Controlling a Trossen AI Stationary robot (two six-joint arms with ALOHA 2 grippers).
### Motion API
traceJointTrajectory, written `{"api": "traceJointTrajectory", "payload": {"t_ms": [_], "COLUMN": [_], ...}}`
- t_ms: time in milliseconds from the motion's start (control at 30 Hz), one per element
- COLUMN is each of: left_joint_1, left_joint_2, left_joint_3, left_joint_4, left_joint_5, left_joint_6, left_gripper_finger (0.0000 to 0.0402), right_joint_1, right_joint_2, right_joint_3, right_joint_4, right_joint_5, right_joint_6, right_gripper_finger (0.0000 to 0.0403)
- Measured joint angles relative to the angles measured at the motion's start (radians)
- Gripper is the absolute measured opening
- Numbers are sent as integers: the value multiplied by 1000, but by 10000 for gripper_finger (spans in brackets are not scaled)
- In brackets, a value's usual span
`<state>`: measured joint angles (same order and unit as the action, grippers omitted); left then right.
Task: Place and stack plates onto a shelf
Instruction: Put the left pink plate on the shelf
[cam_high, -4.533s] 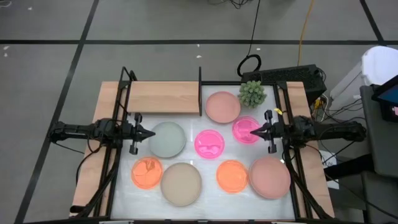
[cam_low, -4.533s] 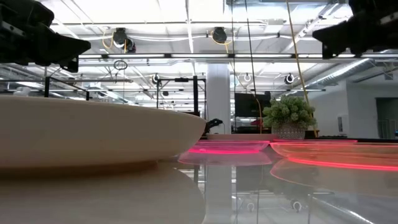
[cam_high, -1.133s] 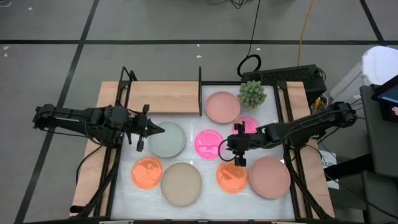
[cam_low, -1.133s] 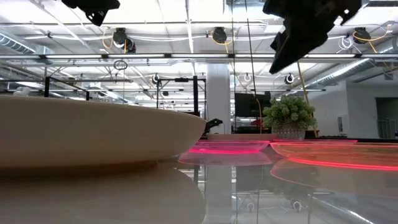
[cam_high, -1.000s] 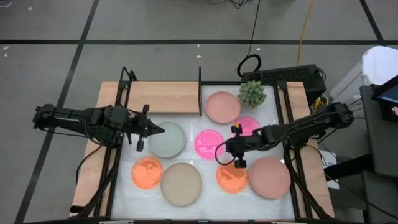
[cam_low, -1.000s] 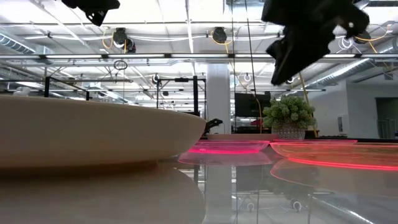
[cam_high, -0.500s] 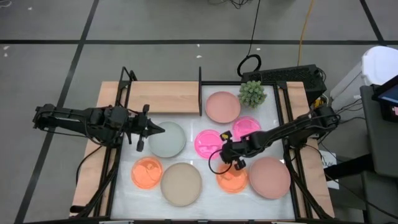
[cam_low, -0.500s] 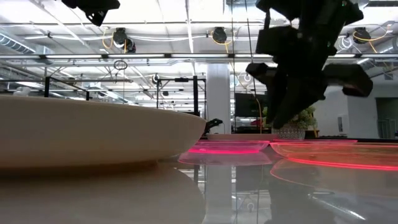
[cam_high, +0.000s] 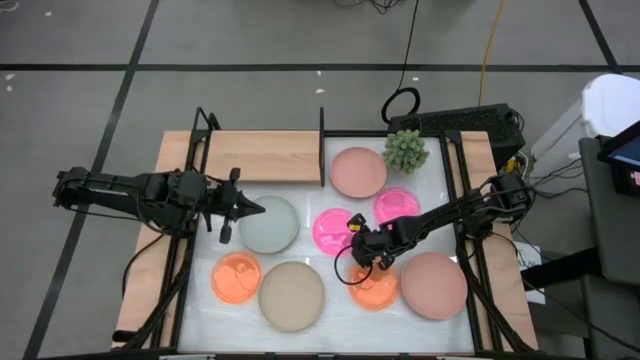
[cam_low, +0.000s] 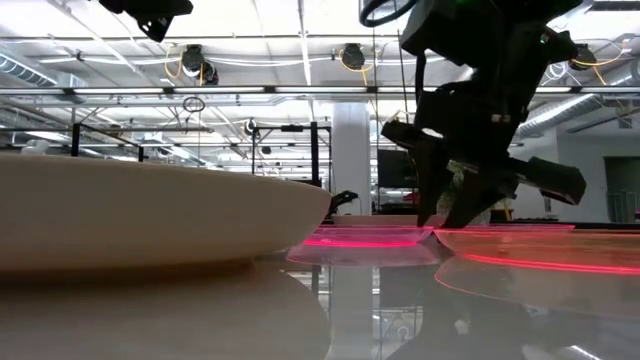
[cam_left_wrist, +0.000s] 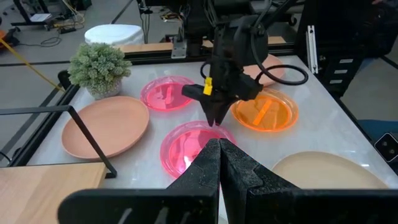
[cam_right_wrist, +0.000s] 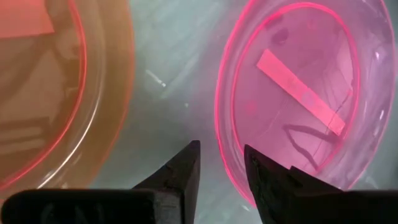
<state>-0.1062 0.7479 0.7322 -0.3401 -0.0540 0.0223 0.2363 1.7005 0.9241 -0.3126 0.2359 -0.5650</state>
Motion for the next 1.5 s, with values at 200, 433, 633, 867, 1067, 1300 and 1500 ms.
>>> {"api": "traceJointTrajectory", "payload": {"t_ms": [200,433,633,867,1067,1300,1500], "left_joint_1": [0,0,0,0,0,-1,-1], "left_joint_2": [0,0,0,0,0,39,100], "left_joint_3": [0,0,0,0,0,-1,-1], "left_joint_4": [0,0,0,0,0,4,73], "left_joint_5": [0,0,0,0,0,-1,-2], "left_joint_6": [3,7,7,8,8,14,41], "left_gripper_finger": [3,3,3,3,4,29,86], "right_joint_1": [0,-1,-1,3,32,56,59], "right_joint_2": [1,2,2,2,-24,-102,-134], "right_joint_3": [0,0,0,0,0,1,2], "right_joint_4": [-2,-3,-3,7,23,29,-12], "right_joint_5": [4,26,24,28,74,78,71], "right_joint_6": [-24,-51,-50,-59,-55,-47,6], "right_gripper_finger": [79,15,3,1,0,0,1]}}
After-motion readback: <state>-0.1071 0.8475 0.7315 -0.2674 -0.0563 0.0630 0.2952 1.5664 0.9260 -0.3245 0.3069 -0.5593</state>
